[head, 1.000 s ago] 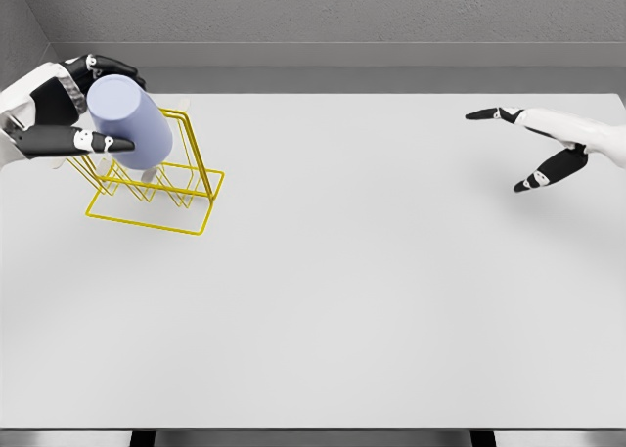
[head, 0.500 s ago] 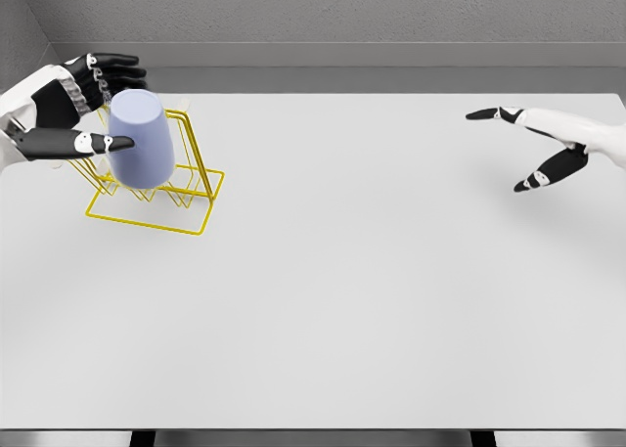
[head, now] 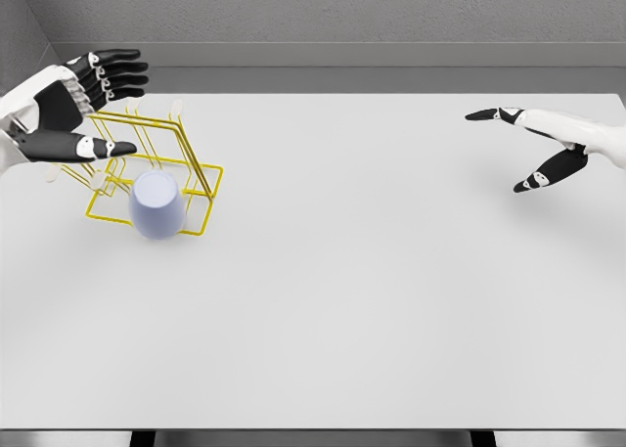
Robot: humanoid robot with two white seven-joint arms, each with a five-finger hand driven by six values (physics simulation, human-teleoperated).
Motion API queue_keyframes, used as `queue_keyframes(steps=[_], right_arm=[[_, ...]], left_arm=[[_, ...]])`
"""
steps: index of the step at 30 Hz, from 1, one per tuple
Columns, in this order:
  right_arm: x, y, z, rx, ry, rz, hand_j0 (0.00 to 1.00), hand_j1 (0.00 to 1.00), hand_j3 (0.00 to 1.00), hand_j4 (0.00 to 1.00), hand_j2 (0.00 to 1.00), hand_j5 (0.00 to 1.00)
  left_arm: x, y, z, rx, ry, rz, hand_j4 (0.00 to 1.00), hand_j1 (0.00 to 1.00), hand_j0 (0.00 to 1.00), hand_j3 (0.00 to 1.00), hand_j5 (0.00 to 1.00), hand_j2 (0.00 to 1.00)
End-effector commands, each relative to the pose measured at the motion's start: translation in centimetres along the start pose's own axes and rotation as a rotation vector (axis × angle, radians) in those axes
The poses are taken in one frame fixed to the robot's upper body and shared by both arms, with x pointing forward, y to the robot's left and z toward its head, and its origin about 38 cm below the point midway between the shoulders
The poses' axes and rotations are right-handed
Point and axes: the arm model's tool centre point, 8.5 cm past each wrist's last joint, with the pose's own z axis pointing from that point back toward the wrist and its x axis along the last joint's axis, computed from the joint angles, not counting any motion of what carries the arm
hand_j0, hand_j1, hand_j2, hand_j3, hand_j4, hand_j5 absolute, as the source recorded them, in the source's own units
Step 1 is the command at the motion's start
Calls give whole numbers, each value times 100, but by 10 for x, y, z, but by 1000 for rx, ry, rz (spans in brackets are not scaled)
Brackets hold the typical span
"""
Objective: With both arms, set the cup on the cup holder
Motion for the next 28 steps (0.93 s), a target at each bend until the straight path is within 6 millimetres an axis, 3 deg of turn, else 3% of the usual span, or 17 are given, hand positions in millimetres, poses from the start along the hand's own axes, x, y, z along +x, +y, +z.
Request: queue_keyframes(steps=[1, 7, 8, 9, 19, 22, 28], right_arm=[[0, -1, 0, -6, -1, -5, 100, 100, 100, 100, 100, 100], [0, -1, 0, -6, -1, -5, 100, 100, 100, 100, 100, 100], [0, -1, 0, -6, -1, -5, 100, 100, 100, 100, 100, 100], [0, -1, 0, -6, -1, -5, 100, 100, 100, 100, 100, 100], [-1, 1, 0, 2, 3, 1, 100, 100, 100, 100, 100, 100], [-1, 1, 0, 2, 3, 1, 100, 100, 100, 100, 100, 100], [0, 1, 0, 3, 2, 1, 100, 100, 100, 100, 100, 100]], left_arm=[[3, 0, 0, -1, -23, -4, 90, 90, 90, 90, 90, 90], [7, -2, 2, -10, -30, -12, 90, 90, 90, 90, 90, 90], [8, -5, 2, -18, -30, -12, 96, 96, 96, 96, 96, 96], [6, -7, 5, -23, -22, -9, 100, 100, 100, 100, 100, 100], [15, -4, 33, 4, -168, -58, 100, 100, 100, 100, 100, 100], [4, -10, 46, 2, -166, -48, 100, 100, 100, 100, 100, 100], [-2, -19, 47, -65, -153, -43, 100, 100, 100, 100, 100, 100]])
